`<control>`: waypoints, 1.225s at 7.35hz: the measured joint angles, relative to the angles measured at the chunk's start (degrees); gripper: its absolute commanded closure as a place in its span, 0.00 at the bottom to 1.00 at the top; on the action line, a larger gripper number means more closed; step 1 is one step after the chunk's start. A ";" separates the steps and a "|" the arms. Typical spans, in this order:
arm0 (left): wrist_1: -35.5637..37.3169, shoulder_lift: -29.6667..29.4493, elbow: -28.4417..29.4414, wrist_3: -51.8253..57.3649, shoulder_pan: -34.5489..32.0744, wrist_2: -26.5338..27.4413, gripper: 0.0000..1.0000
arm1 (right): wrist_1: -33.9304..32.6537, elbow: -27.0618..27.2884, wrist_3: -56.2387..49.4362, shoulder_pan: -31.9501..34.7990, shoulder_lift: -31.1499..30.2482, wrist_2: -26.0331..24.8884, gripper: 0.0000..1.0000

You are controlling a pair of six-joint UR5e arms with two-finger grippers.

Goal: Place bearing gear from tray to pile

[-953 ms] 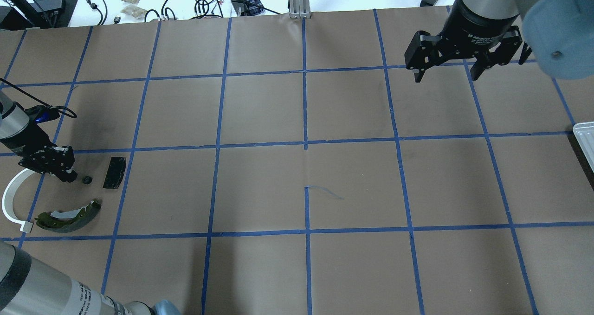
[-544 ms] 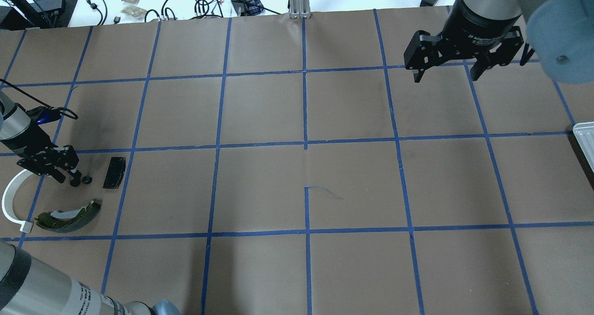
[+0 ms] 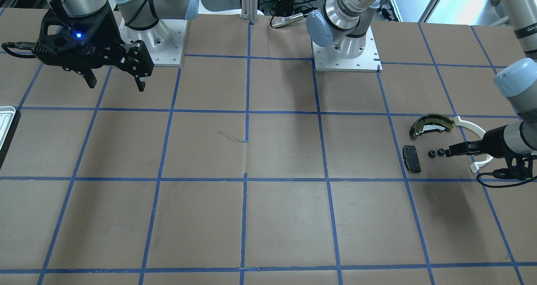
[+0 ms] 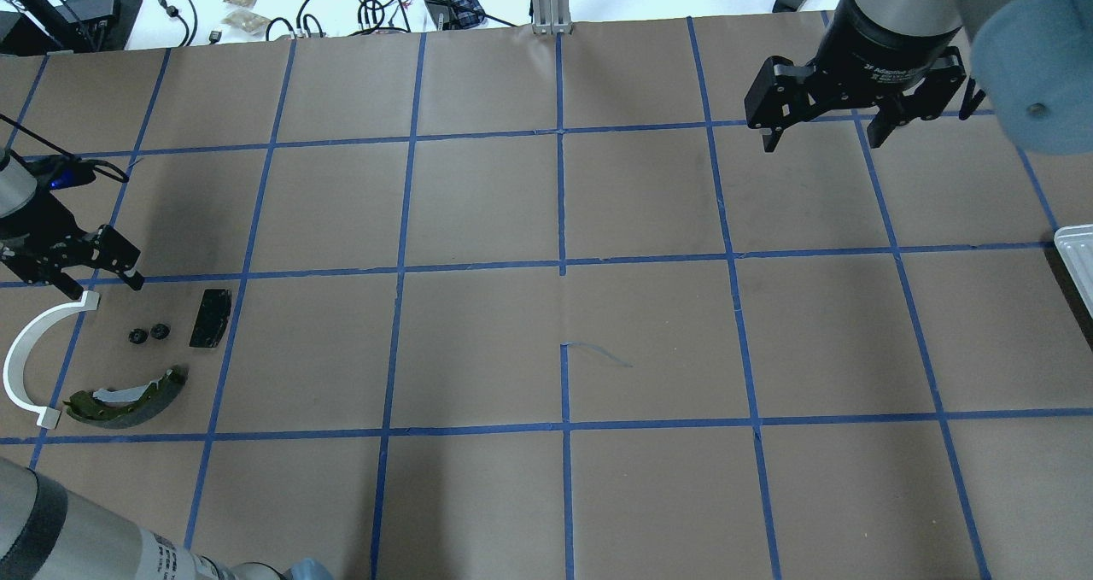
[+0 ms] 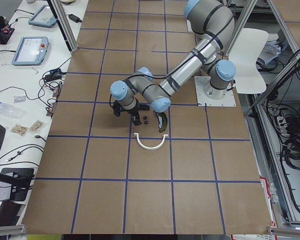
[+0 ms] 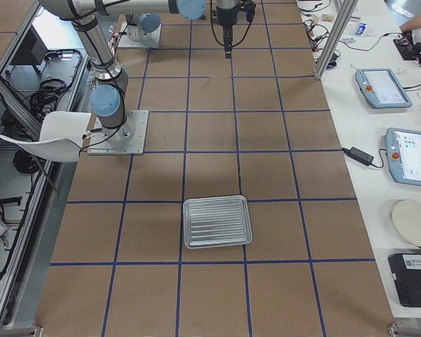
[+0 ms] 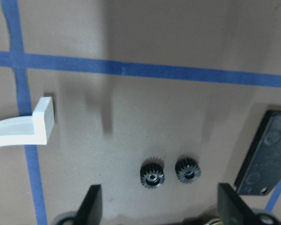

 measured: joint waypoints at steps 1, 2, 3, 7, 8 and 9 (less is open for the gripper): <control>-3.74 2.16 3.43 -0.82 -3.85 -1.45 0.00 | -0.02 -0.03 -0.06 -0.12 0.00 -0.11 0.00; -7.86 4.29 7.00 -2.76 -8.94 -2.17 0.00 | -0.02 -0.05 -0.10 -0.24 0.03 -0.15 0.00; -11.02 6.43 9.87 -6.38 -13.92 -2.53 0.00 | -0.05 -0.07 -0.12 -0.32 0.06 -0.06 0.00; -15.25 12.83 12.23 -19.33 -29.19 -3.37 0.00 | 0.70 -0.44 0.38 -0.64 0.20 3.33 0.00; -15.27 13.51 12.09 -23.92 -32.99 -3.52 0.00 | 1.91 -0.54 0.55 -0.67 0.13 3.87 0.00; -14.92 14.11 11.98 -28.01 -36.13 -3.71 0.00 | 3.25 -0.66 0.45 -0.70 0.10 3.81 0.00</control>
